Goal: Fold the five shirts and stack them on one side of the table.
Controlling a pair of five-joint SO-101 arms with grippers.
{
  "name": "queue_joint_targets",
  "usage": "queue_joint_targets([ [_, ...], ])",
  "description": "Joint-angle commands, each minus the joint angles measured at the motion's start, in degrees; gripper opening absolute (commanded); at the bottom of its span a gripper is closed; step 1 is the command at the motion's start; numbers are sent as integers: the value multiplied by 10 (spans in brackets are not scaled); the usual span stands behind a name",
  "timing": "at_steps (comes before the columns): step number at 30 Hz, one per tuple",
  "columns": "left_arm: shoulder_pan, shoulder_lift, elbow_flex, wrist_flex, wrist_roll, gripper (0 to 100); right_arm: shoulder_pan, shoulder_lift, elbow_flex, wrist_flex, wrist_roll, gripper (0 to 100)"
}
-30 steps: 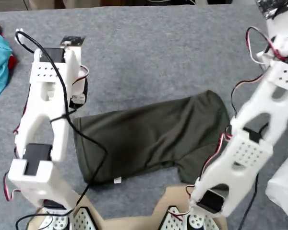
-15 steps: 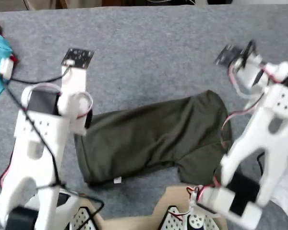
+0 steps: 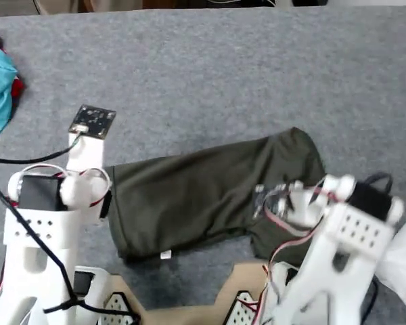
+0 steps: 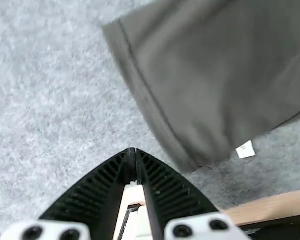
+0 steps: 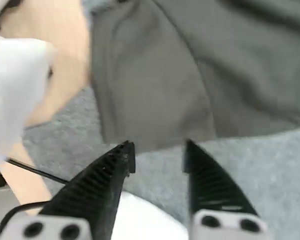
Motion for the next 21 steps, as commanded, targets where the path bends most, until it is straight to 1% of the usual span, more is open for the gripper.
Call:
queue_joint_targets([
  [1, -34, -11, 1, -3, -20, 20, 17, -86, 78, -7, 38, 214],
  [4, -56, -11, 0, -2, -33, 20, 44, -138, 145, -33, 77, 214],
  [7, -69, -11, 0, 0, -40, 20, 80, -174, 211, -86, 101, 216],
  [11, -66, -10, 0, 1, -43, 20, 115, -192, 284, -136, 133, 217],
  [16, -64, -6, 0, 0, -43, 20, 125, -193, 333, -181, 133, 217],
  [21, -64, -6, 0, -2, -43, 20, 125, -193, 337, -184, 123, 217],
])
